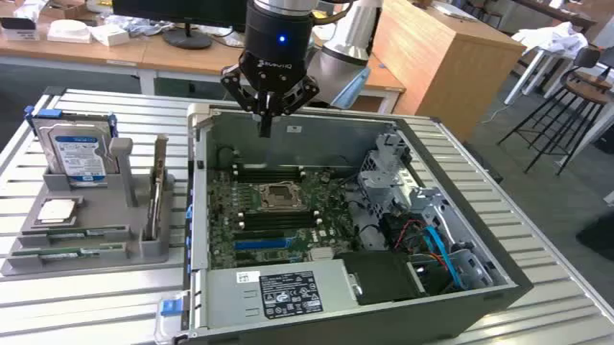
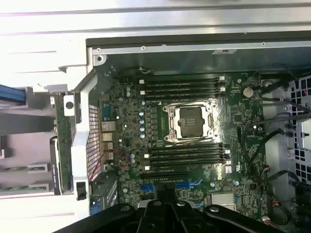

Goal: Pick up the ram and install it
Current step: 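Reach for the ram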

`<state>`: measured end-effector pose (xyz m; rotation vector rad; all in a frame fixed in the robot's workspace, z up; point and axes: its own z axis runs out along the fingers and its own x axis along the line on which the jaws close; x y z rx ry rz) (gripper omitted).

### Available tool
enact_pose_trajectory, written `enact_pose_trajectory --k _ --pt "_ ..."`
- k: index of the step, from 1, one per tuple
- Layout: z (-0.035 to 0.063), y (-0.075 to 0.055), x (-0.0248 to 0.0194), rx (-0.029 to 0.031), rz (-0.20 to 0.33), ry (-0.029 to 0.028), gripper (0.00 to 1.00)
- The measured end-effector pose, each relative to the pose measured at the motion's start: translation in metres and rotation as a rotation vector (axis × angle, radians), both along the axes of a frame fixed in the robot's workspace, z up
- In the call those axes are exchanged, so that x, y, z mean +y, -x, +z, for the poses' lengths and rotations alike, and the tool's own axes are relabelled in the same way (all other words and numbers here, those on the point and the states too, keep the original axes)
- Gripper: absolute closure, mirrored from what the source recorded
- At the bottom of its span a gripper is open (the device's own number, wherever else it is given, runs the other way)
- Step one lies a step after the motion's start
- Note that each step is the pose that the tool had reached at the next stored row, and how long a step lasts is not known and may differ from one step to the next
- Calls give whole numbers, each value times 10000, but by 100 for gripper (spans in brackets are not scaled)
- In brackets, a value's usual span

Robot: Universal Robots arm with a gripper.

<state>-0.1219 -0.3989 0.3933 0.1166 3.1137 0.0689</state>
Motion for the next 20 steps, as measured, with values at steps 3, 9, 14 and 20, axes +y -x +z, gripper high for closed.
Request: enact_pose_trajectory --k 3,9,14,20 --pt "0 0 0 -1 0 0 90" --pt "0 0 0 0 0 0 90" --pt "0 7 0 0 -1 1 90" --pt "0 92 0 -1 -1 0 90"
